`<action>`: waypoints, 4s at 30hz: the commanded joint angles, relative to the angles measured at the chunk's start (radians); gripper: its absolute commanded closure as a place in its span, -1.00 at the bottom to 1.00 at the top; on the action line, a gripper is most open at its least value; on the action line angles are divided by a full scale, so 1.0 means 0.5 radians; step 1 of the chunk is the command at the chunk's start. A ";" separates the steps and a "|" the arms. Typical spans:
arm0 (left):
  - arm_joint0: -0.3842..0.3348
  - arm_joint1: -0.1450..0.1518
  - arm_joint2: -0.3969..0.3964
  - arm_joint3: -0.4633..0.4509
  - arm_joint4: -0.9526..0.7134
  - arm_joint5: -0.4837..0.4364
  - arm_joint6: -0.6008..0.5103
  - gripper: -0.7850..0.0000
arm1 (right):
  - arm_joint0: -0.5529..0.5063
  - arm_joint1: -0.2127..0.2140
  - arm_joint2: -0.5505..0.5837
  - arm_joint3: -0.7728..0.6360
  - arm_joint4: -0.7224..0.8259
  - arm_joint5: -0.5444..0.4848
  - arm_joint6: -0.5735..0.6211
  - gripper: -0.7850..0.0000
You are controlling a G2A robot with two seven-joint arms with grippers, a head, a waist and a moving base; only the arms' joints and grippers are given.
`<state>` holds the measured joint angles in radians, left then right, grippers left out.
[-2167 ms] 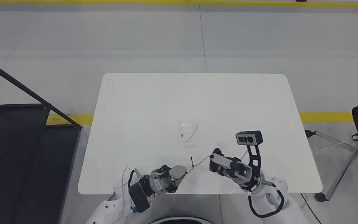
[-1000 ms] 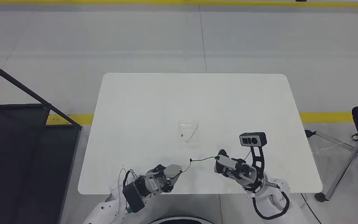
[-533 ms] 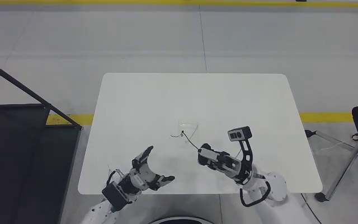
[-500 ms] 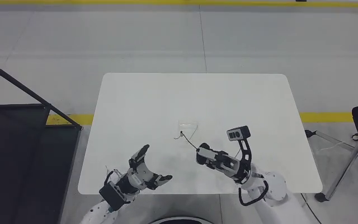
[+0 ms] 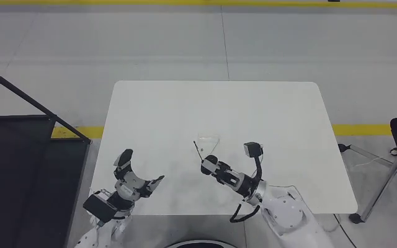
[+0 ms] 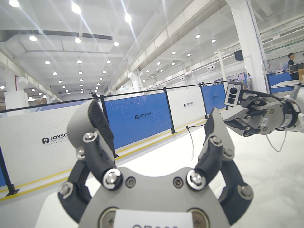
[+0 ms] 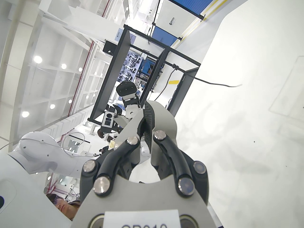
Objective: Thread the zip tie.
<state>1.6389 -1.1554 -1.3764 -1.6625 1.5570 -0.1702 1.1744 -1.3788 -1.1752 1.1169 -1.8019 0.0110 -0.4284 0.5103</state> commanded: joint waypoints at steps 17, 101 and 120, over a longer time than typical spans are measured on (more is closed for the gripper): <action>-0.031 -0.011 -0.024 -0.036 -0.250 -0.084 -0.243 -1.00 | -0.128 -0.010 -0.064 -0.286 -1.390 0.357 -0.658 1.00; -0.022 -0.016 -0.028 -0.030 -0.233 -0.082 -0.258 -1.00 | 0.572 -0.393 -0.764 -0.121 -3.466 0.828 1.422 0.06; -0.022 -0.016 -0.028 -0.030 -0.233 -0.082 -0.258 -1.00 | -0.231 -0.253 -0.072 -0.968 -3.604 0.873 0.398 -1.00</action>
<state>1.6277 -1.1632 -1.3903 -1.6777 1.4405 -0.2114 1.0453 -1.4716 -1.3050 1.0390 -2.2655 -1.8238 0.0151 0.7516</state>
